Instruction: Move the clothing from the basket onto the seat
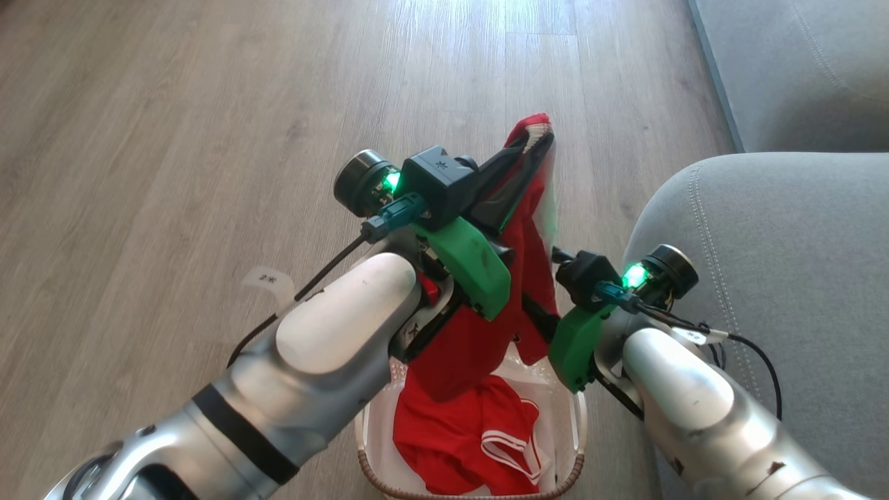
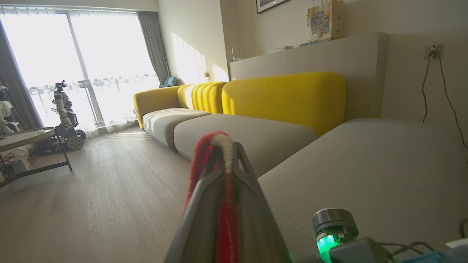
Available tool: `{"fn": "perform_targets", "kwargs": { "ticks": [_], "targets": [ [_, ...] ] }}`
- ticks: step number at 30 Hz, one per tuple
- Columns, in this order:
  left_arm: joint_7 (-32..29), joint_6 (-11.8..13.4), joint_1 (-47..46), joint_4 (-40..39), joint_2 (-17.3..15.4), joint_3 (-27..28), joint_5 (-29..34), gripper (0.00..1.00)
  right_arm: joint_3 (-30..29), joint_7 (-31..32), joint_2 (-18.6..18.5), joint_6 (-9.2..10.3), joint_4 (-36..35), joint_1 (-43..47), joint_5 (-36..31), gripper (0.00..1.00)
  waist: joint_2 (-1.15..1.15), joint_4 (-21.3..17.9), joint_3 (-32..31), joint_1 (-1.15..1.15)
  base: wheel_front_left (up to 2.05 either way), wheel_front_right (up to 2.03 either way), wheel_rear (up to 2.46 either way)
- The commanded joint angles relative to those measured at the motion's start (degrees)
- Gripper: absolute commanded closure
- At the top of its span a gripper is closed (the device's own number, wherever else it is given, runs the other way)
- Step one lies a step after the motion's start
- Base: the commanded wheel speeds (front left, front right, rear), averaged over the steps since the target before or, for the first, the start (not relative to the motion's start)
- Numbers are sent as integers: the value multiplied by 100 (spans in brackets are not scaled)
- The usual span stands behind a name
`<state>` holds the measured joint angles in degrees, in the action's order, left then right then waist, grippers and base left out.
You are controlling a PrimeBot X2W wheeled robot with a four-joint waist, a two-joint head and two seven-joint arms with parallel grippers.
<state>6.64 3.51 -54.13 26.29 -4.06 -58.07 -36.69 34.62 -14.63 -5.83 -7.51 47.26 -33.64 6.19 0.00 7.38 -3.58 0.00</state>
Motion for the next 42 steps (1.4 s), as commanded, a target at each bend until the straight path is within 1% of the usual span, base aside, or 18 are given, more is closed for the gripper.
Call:
{"fn": "perform_targets", "kwargs": {
  "ticks": [1,2,3,4,5,13,14,15,16,18,20,21,30,41,42],
  "targets": [
    [50,1,-305,-172,-112,201,24,100,84,-37,-2,2,-132,-287,89,36,0,-5,7,0,0,0,0],
    [53,-1,-299,-166,-123,198,21,100,123,-37,-15,2,-134,-310,137,51,0,-10,11,0,0,0,0],
    [56,0,-293,-159,-132,195,17,100,153,-37,-28,2,-137,-330,176,64,0,-16,15,0,0,0,0],
    [60,2,-287,-153,-140,194,12,100,159,-37,-46,2,-151,-348,205,79,0,-22,20,0,0,0,0],
    [64,4,-279,-148,-147,196,4,100,151,-37,-64,2,-169,-362,224,100,0,-29,25,0,0,0,0],
    [95,86,-92,9,-265,294,-155,100,-90,-37,-205,2,-366,-330,292,100,0,-144,55,0,0,0,0],
    [112,94,-54,53,-293,312,-179,95,-120,-37,-222,2,-390,-320,285,100,0,-172,59,0,0,0,0],
    [119,94,-8,101,-313,332,-219,82,-156,-37,-242,2,-414,-314,284,100,0,-200,62,0,0,0,0],
    [124,90,32,149,-334,345,-252,64,-192,-37,-266,2,-429,-313,284,100,0,-232,67,0,0,0,0],
    [170,105,119,226,-353,398,-328,49,-267,-37,-319,2,-464,-329,267,100,0,-305,72,0,0,0,0],
    [225,128,184,288,-376,412,-347,2,-370,-37,-377,2,-497,-360,244,100,0,-389,82,0,0,0,0],
    [254,140,220,317,-379,425,-366,0,-433,-37,-408,2,-517,-378,231,100,0,-433,86,0,0,0,0],
    [324,59,520,562,-412,386,-518,0,-940,-37,-735,2,-733,-523,35,100,0,-936,116,0,0,0,0],
    [419,59,793,810,-426,339,-611,0,-1481,-37,-1216,2,-1034,-584,-181,100,0,-1703,171,0,0,0,0],
    [419,59,793,810,-426,339,-611,0,-1481,-37,-1216,2,-1034,-584,-181,100,0,-1703,171,0,0,0,0]
  ]
}}
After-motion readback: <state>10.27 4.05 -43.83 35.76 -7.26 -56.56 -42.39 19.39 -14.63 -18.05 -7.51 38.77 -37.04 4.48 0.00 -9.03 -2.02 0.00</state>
